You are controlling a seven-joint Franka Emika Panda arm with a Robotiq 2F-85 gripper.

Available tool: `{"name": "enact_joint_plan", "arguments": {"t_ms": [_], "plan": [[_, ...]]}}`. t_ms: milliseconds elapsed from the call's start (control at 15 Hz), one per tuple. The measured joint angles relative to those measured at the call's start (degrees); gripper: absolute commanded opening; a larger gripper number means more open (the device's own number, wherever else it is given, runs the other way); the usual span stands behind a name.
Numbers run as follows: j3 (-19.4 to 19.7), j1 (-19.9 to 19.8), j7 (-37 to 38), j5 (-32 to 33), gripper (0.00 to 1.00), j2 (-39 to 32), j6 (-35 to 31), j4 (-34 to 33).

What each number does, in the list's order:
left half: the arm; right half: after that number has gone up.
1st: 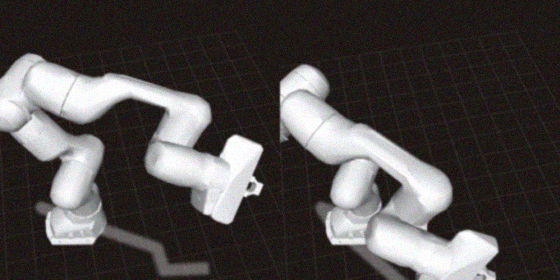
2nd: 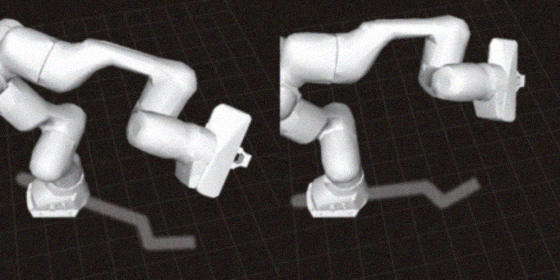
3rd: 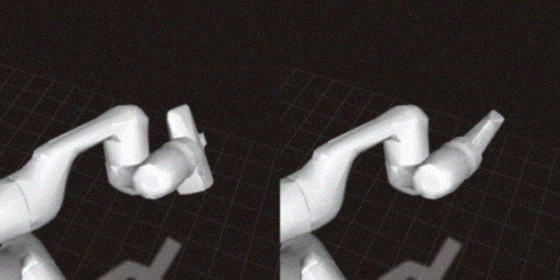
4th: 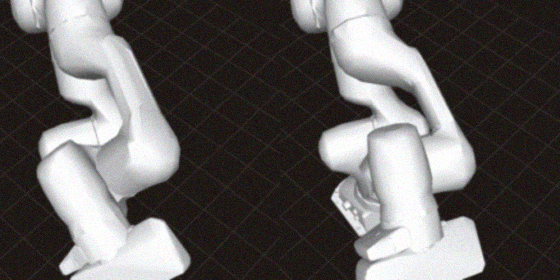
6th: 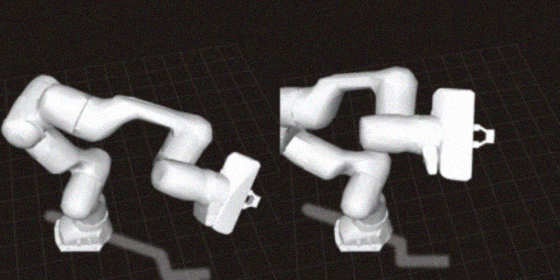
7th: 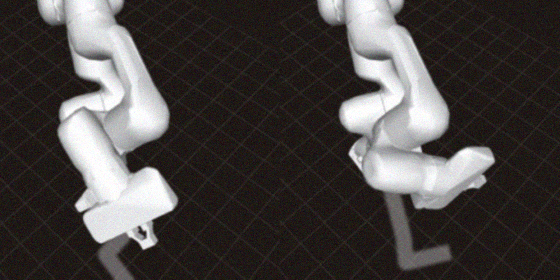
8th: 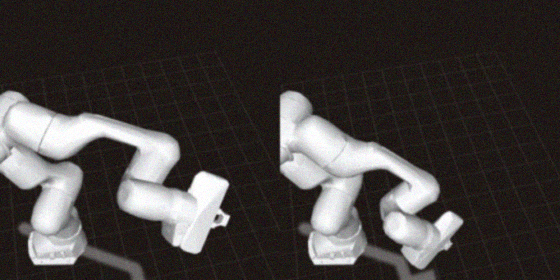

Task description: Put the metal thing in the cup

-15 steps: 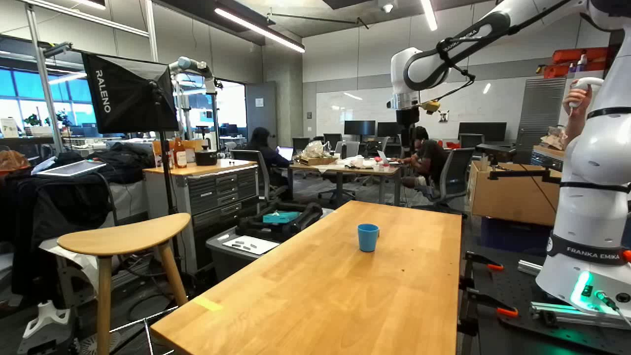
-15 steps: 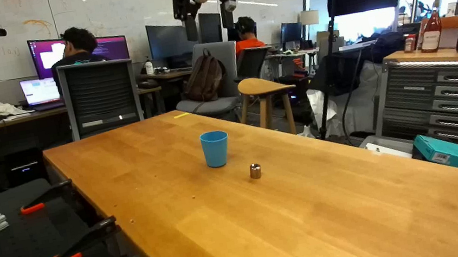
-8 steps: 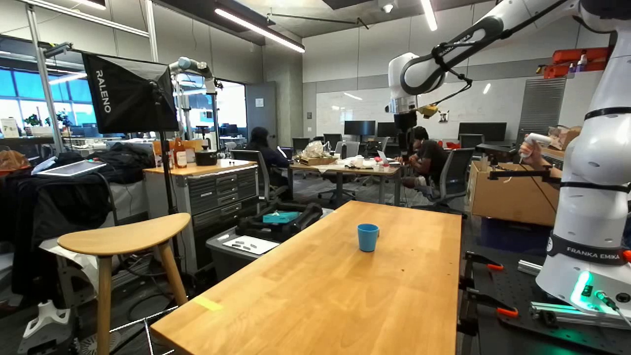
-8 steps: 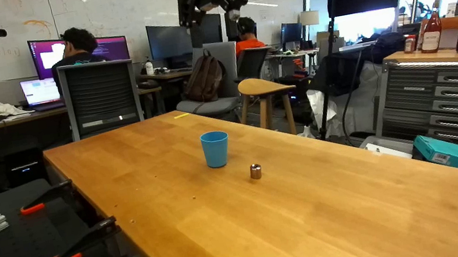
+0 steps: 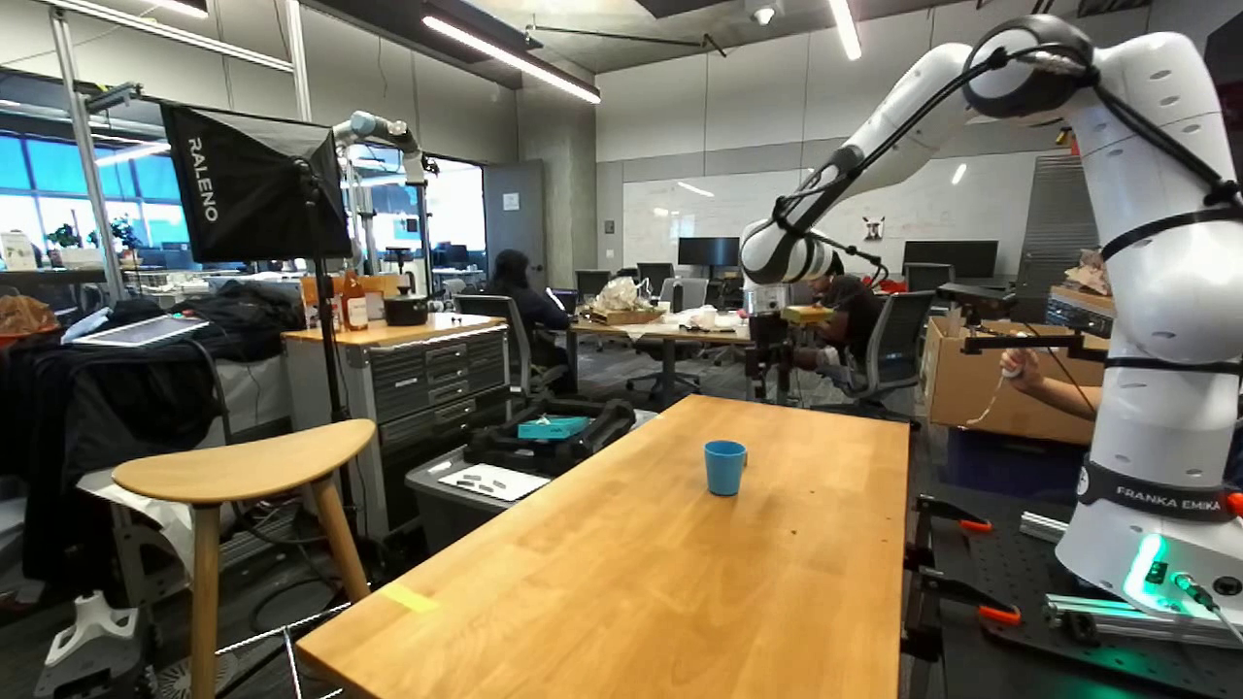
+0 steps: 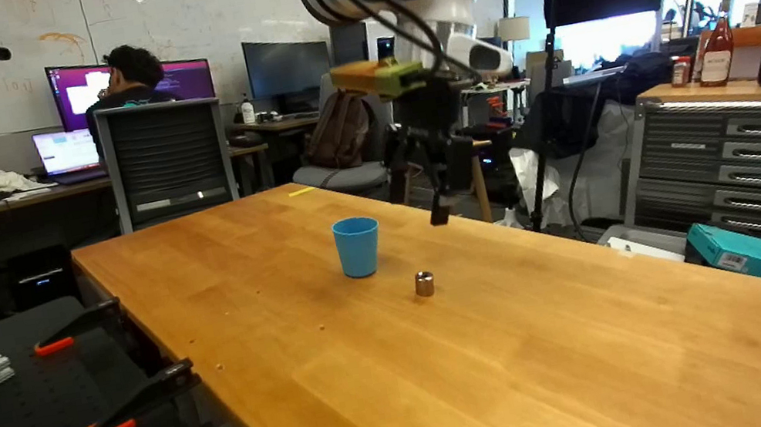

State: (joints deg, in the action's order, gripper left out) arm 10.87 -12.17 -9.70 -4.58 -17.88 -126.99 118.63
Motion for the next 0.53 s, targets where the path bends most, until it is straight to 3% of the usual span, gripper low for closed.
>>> {"name": "enact_joint_plan", "arguments": {"t_ms": [200,533], "plan": [[-1.0,-2.0,0.2,-5.2,1.0,-10.7,-3.0,-7.0],[-4.3,-4.9,1.5,-7.8,1.0,-23.5,-4.3,-17.3]]}}
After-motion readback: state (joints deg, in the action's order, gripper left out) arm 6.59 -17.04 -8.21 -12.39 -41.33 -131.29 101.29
